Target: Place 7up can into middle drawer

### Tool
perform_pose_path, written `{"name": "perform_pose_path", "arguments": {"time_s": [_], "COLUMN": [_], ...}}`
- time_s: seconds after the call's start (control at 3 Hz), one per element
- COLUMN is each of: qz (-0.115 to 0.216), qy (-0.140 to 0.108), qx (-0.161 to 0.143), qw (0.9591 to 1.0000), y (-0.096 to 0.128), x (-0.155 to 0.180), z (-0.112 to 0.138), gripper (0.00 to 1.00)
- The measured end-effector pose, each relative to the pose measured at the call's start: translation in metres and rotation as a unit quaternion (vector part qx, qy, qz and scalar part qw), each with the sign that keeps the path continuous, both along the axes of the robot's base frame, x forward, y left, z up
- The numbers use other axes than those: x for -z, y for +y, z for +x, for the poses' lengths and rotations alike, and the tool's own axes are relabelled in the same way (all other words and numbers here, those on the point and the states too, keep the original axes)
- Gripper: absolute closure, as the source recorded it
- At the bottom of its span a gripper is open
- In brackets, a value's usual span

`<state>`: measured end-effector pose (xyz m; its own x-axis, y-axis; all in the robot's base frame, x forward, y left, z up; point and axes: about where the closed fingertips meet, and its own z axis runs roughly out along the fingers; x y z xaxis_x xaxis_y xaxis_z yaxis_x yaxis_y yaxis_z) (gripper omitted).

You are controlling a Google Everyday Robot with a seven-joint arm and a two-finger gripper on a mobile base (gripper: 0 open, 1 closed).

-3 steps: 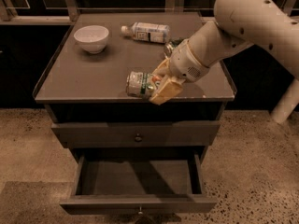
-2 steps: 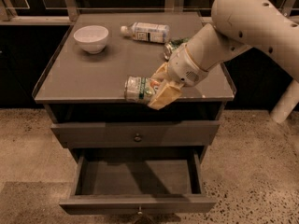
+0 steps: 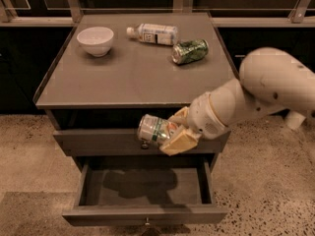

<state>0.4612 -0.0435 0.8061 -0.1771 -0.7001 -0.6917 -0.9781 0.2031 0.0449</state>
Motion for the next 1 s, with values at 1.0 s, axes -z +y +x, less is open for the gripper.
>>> {"name": "perform_pose_path", "arguments": {"time_s": [1.0], "qz": [0.031], "qy": [0.067], "qx": [0.088], "qw": [0.9934], "y": [-0.019], "x": [0.102], "z": [-0.025], "gripper": [1.0]}}
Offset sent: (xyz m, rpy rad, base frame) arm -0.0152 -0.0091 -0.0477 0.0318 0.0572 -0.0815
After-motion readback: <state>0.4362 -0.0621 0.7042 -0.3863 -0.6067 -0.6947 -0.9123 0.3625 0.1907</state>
